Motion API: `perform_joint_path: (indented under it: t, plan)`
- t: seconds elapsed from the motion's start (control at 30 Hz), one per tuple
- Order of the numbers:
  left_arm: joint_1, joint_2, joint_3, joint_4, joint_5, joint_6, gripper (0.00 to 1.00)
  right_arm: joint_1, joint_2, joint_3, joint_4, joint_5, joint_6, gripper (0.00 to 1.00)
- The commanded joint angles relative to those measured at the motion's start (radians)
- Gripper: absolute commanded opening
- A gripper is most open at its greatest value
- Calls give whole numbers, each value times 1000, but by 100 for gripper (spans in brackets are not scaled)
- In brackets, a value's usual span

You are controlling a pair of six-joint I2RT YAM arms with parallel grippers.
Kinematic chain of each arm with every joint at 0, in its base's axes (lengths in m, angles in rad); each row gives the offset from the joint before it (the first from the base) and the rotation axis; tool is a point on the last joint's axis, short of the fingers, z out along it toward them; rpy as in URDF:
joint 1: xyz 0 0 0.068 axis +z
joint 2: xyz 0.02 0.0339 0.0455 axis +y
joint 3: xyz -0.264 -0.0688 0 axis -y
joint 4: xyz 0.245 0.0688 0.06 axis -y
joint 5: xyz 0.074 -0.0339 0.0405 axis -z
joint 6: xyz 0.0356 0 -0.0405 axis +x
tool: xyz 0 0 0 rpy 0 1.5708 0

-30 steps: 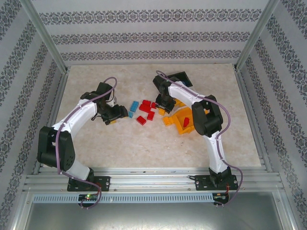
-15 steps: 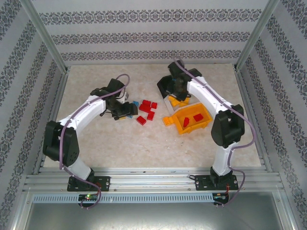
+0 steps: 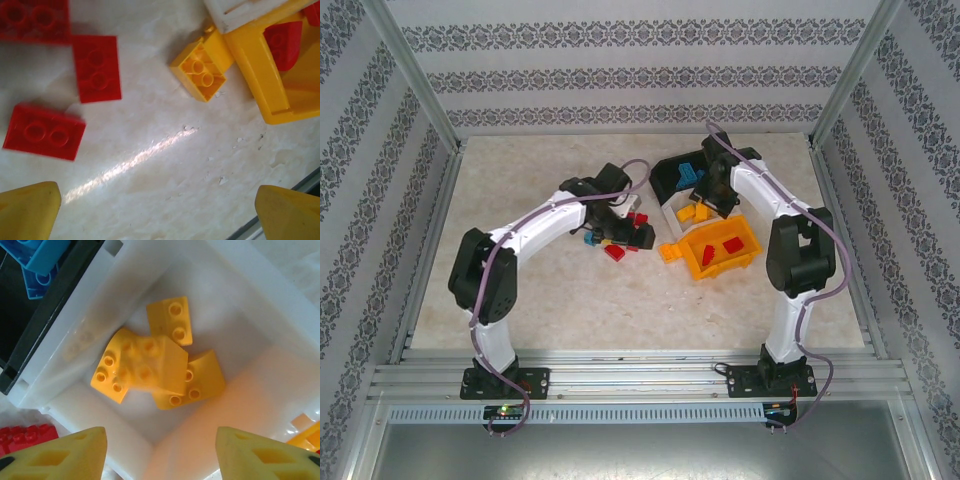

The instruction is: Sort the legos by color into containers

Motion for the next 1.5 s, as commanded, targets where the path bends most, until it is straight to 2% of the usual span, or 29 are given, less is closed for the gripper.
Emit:
perform_joint_path:
  t: [0.0,0.2,0.37,0.5,0.6,0.73,0.87,1.17,1.47]
  plan:
    - [-53,43,51,-29,-48,163,100,-9,-59,7,7,-32,-49,62]
    - [-87,81,11,139,-8,442,100,-31,-230,-153,0,-85,-56,63]
    - [-91,135,13,260,41,580,100,-62,-390,-294,-17,-113,-66,63]
    - [-93,224,84,235,94,662,98,-88,-491,-366,-41,-132,-61,64]
    - [-98,295,156,171,95,722,97,-111,-542,-396,-54,-145,-54,64]
    - [-99,371,245,121,44,752,97,-131,-581,-417,-58,-161,-57,64]
    - [-102,414,296,104,52,762,98,-140,-587,-424,-60,-164,-61,64]
    - [-140,453,296,71,39,759,94,-183,-537,-398,-41,-208,-65,64]
    - [-145,480,305,20,36,738,71,-184,-523,-392,-25,-219,-62,64]
